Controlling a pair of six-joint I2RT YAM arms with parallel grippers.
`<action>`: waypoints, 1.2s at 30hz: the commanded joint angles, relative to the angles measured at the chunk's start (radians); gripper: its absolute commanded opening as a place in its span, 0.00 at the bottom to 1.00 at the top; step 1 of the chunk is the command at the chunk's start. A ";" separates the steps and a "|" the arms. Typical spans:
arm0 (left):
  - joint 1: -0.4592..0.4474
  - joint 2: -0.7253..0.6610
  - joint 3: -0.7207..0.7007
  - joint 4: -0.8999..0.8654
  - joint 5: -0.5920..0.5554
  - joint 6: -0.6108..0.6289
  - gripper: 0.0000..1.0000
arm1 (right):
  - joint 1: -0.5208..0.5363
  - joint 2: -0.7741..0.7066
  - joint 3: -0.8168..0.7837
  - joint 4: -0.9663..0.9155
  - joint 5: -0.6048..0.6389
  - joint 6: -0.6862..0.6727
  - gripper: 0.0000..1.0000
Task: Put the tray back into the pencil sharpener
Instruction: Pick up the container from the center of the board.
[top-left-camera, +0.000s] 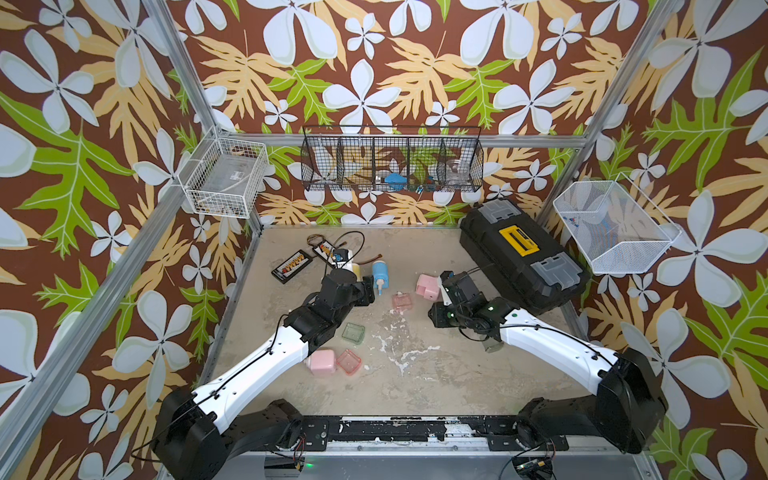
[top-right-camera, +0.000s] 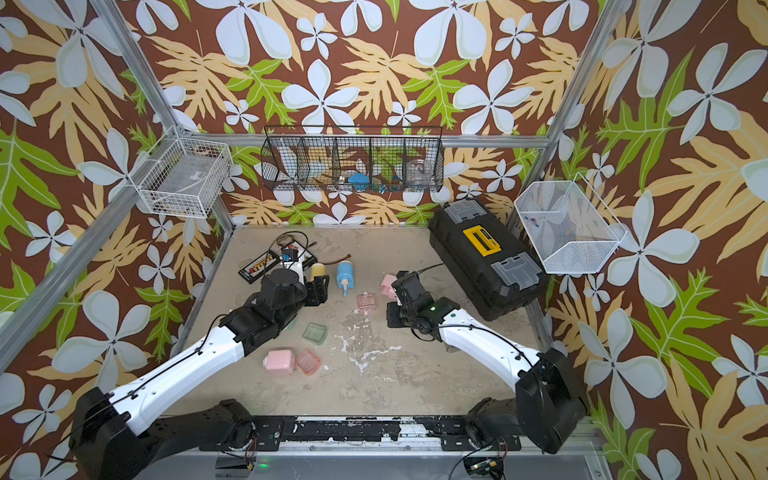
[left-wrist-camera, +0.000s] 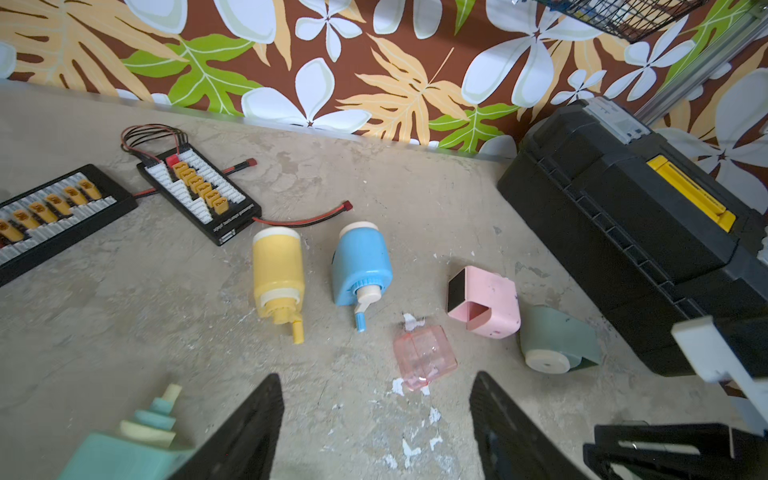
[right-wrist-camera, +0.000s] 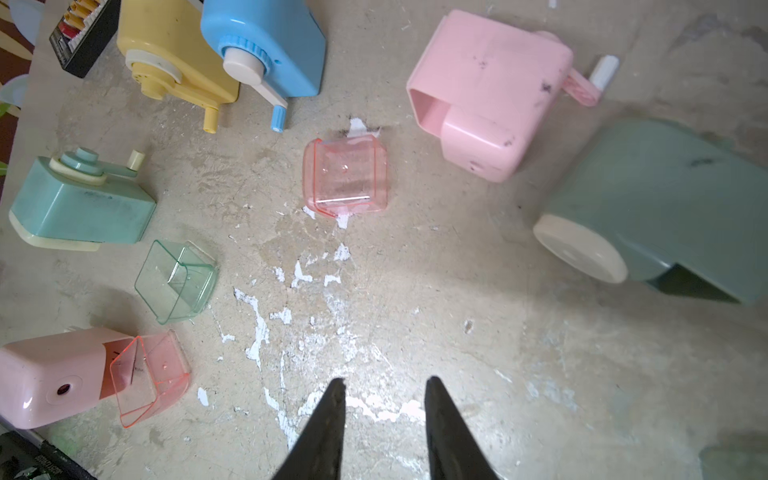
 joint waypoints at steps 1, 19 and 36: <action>0.002 -0.039 -0.011 -0.069 -0.039 -0.024 0.72 | 0.026 0.048 0.047 -0.040 -0.022 -0.061 0.35; 0.045 -0.271 -0.005 -0.324 -0.385 -0.277 0.73 | 0.421 0.331 0.247 0.054 -0.010 -0.078 0.45; 0.045 -0.406 0.048 -0.393 -0.409 -0.270 0.70 | 0.486 0.668 0.585 -0.079 0.061 -0.226 0.42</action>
